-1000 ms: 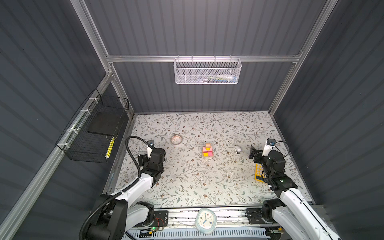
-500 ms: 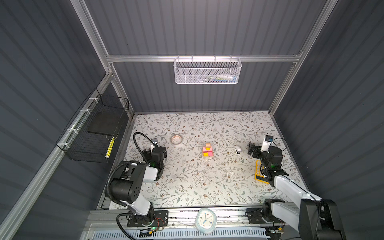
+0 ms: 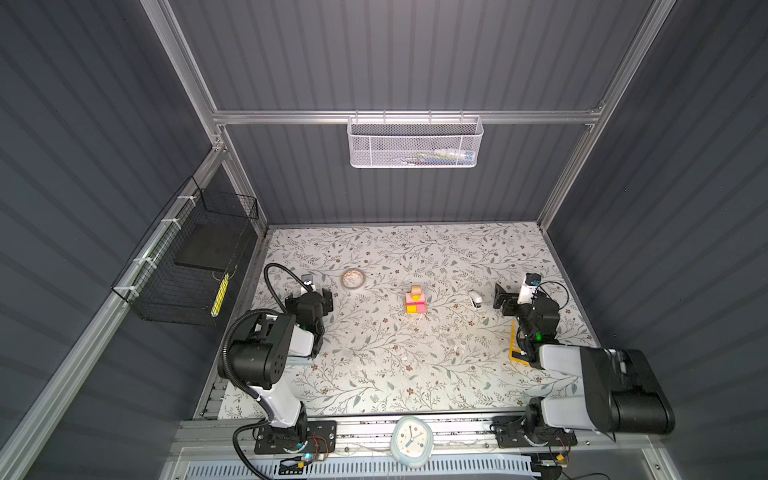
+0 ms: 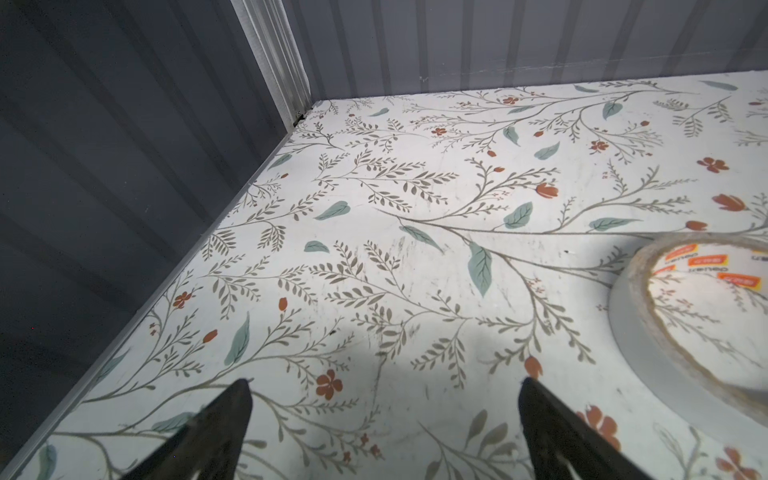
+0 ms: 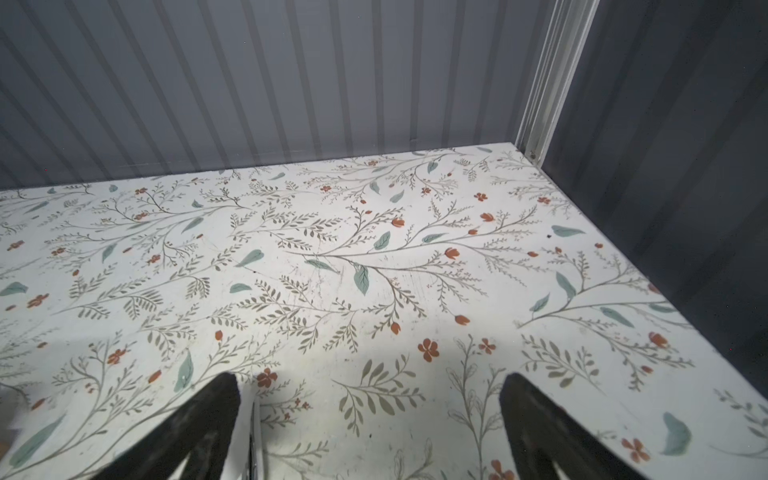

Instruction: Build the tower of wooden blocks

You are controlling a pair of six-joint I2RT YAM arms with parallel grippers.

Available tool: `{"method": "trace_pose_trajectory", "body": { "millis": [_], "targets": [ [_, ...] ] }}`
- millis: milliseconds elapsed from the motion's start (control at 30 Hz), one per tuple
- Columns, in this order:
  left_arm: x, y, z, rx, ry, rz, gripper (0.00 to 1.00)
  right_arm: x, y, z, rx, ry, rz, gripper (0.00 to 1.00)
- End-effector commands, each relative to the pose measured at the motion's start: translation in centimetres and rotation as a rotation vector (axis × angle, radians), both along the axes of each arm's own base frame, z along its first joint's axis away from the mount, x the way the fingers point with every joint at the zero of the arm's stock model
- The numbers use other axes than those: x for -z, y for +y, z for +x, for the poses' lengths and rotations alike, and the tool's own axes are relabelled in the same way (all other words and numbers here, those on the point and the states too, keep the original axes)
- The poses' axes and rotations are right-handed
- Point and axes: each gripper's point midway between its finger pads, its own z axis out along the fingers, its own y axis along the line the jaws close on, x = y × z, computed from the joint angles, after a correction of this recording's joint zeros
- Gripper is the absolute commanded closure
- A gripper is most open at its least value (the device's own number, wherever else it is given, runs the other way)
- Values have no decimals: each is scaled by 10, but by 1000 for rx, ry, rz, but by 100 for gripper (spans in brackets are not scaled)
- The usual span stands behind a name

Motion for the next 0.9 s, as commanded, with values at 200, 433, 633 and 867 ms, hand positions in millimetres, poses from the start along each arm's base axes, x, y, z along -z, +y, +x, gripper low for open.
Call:
{"method": "trace_pose_trajectory", "body": {
  "millis": [200, 433, 633, 867],
  "targets": [
    [-2, 1, 5, -1, -5, -11, 0, -8, -18, 16, 83, 2, 8, 1],
    [-2, 1, 5, -1, -7, -11, 0, -7, -18, 15, 84, 6, 8, 1],
    [-2, 1, 5, -1, -7, -11, 0, -7, -18, 15, 84, 1, 7, 1],
    [-2, 1, 5, -1, -7, -11, 0, -7, -18, 15, 84, 0, 7, 1]
  ]
}}
